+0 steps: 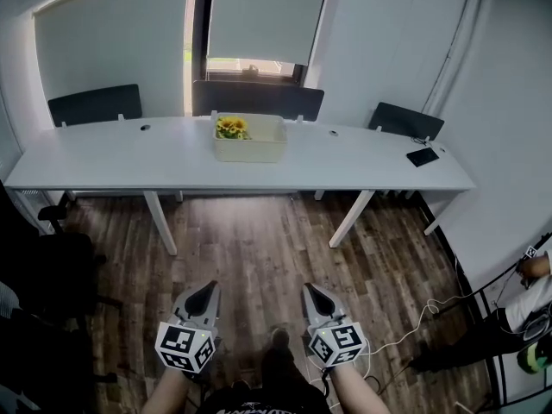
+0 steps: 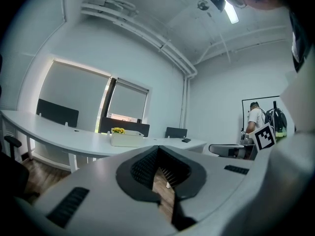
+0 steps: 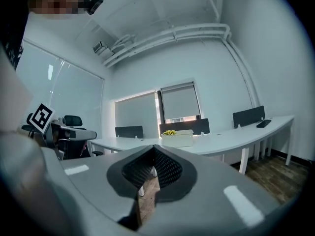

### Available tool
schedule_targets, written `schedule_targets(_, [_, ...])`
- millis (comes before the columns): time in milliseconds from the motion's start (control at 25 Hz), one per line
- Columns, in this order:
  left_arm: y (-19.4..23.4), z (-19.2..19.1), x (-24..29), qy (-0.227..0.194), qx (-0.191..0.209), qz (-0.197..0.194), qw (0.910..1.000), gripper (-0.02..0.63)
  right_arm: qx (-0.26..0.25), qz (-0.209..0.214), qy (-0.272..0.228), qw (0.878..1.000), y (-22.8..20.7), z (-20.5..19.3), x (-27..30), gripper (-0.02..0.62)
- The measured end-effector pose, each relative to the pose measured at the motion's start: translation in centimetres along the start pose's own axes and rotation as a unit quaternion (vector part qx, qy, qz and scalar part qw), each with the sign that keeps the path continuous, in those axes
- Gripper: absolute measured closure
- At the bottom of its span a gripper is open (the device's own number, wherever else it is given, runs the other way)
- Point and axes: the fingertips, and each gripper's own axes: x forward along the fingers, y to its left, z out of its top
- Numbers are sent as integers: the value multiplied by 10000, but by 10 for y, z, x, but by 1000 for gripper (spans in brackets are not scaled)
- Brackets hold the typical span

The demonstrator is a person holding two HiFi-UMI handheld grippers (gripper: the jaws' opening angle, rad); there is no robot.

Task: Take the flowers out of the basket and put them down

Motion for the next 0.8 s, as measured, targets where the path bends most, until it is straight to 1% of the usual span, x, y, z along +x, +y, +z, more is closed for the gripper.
schedule_targets(200, [8, 1, 19, 99, 89, 71, 9999, 597, -103, 144, -16, 9998, -4, 11, 34, 594])
schedule_targets(440, [23, 2, 48, 162, 127, 195, 9996, 597, 44, 321, -58, 9995, -18, 17, 77, 594])
schedule_targets(800, [58, 18, 112, 108, 65, 572, 9983, 597, 163, 639, 45, 9978, -60, 19, 149, 594])
